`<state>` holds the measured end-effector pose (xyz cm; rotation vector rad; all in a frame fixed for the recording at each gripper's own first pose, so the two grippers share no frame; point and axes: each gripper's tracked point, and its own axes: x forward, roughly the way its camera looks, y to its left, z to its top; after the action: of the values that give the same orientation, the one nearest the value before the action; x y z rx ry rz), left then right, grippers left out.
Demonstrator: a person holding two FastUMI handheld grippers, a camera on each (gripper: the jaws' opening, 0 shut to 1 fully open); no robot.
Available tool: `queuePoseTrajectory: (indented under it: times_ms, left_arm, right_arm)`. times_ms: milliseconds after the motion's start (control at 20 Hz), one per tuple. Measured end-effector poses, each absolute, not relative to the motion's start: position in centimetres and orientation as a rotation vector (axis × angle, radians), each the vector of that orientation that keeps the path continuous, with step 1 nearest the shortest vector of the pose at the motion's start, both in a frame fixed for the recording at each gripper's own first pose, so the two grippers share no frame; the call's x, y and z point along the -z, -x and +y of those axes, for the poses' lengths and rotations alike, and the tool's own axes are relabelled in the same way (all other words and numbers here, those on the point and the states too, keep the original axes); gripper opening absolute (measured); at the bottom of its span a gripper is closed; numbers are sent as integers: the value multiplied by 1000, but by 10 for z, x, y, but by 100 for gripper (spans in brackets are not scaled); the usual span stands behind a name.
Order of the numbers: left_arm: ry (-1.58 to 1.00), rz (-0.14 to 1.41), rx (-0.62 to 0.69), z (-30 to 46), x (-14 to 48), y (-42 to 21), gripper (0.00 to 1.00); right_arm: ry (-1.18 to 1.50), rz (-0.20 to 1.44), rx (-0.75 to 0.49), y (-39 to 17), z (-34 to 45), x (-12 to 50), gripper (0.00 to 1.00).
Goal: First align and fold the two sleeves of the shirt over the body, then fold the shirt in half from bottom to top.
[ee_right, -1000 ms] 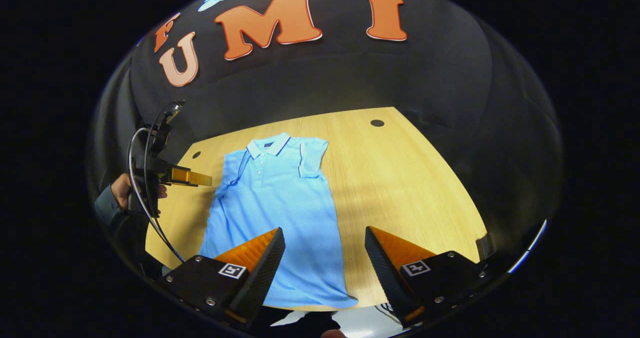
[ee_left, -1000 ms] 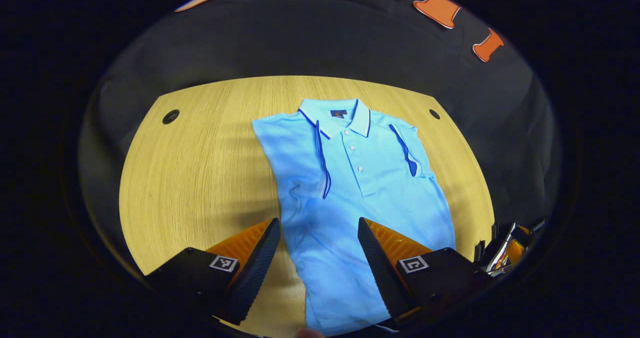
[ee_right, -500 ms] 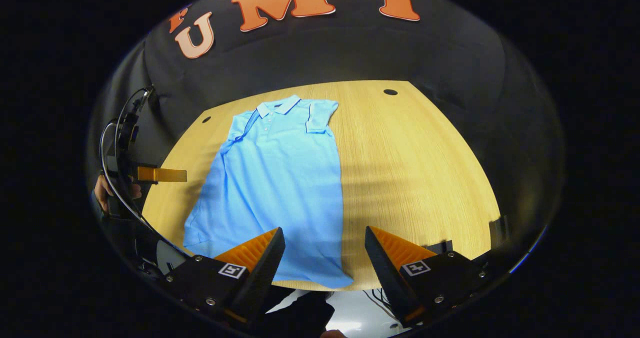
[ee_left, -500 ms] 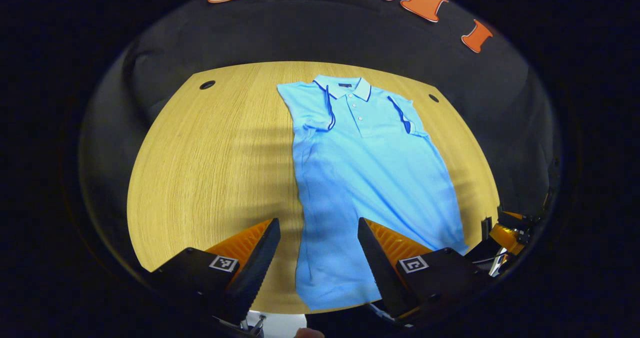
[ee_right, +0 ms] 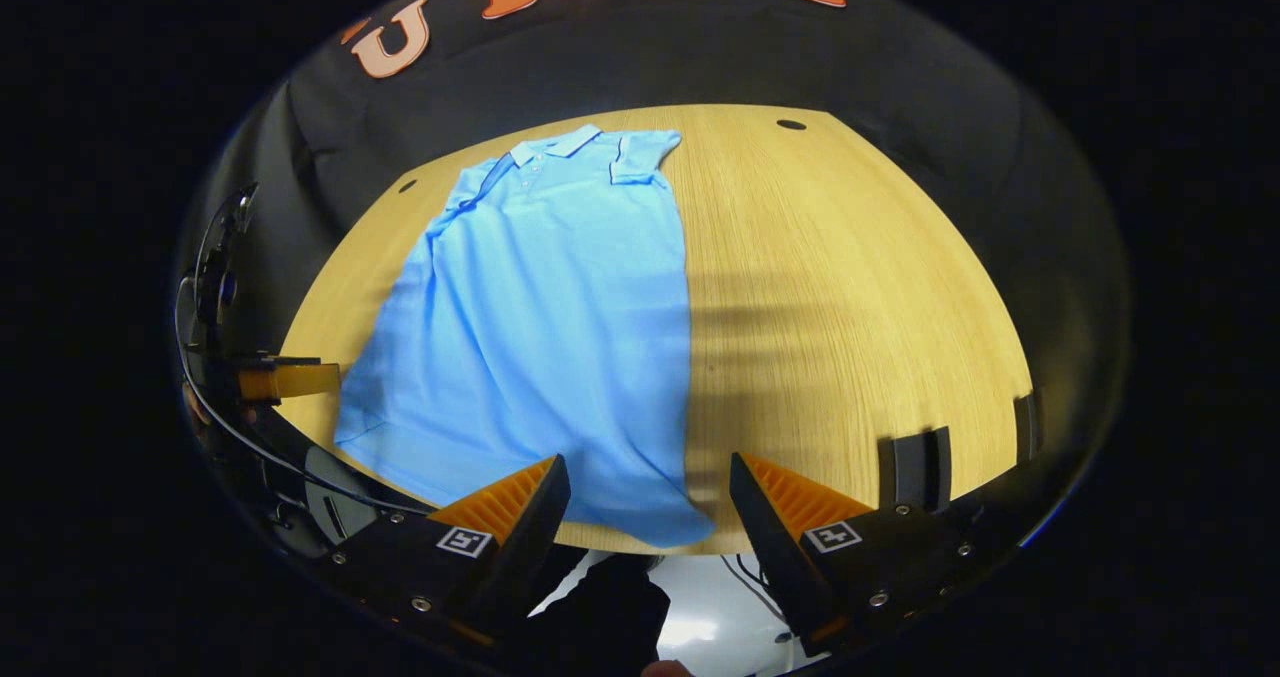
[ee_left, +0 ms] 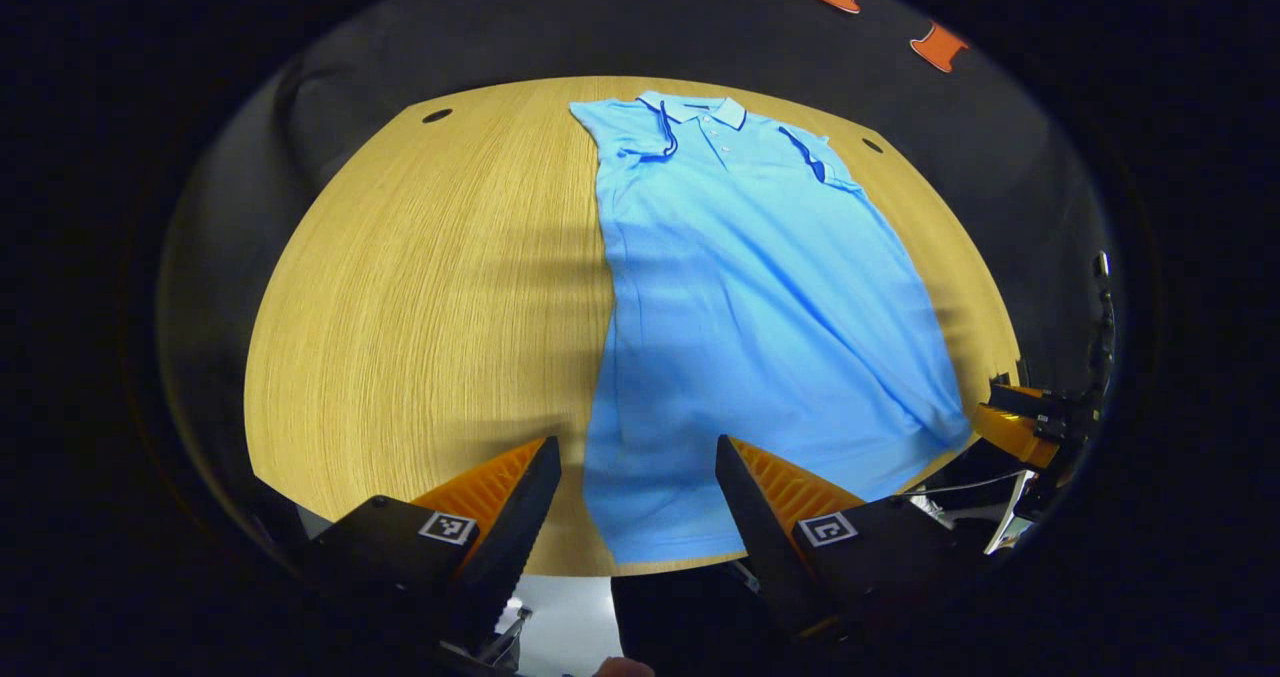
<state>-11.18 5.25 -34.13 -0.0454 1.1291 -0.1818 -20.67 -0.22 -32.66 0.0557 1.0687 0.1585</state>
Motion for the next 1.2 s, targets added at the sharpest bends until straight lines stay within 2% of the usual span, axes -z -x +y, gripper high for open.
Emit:
queuePoseTrajectory:
  times_ms: [500,650,750,800,850,900,950,1000,1050,1100,1150,1200]
  left_arm:
    - [31,1204,144,52,377,147,100]
    - [-34,1159,138,53,379,139,99]
    - [-76,1145,155,48,380,137,99]
    - [-69,1146,144,46,379,136,98]
    - [-54,1137,131,45,380,133,100]
    - [-39,1127,115,42,381,129,89]
    - [-36,1114,107,42,380,128,80]
    - [-19,1095,99,38,377,125,63]
    - [-3,1080,86,35,380,122,46]
    - [-5,1074,84,33,380,120,14]
    - [-1,1066,84,31,378,123,13]
    - [9,1064,87,31,377,123,7]
  right_arm:
    - [-29,1123,-182,216,13,349,98]
    - [12,1108,-146,211,14,353,97]
    - [74,1101,-113,208,12,360,93]
    - [71,1091,-112,206,18,359,80]
    - [69,1092,-108,204,23,359,79]
    - [59,1079,-96,200,24,358,59]
    - [38,1069,-73,197,24,358,48]
    - [23,1065,-63,195,27,358,27]
    - [21,1065,-78,194,30,358,16]
    - [12,1067,-87,193,32,358,10]
    - [-23,1080,-92,193,33,358,7]
    - [-86,1097,-106,194,39,357,3]
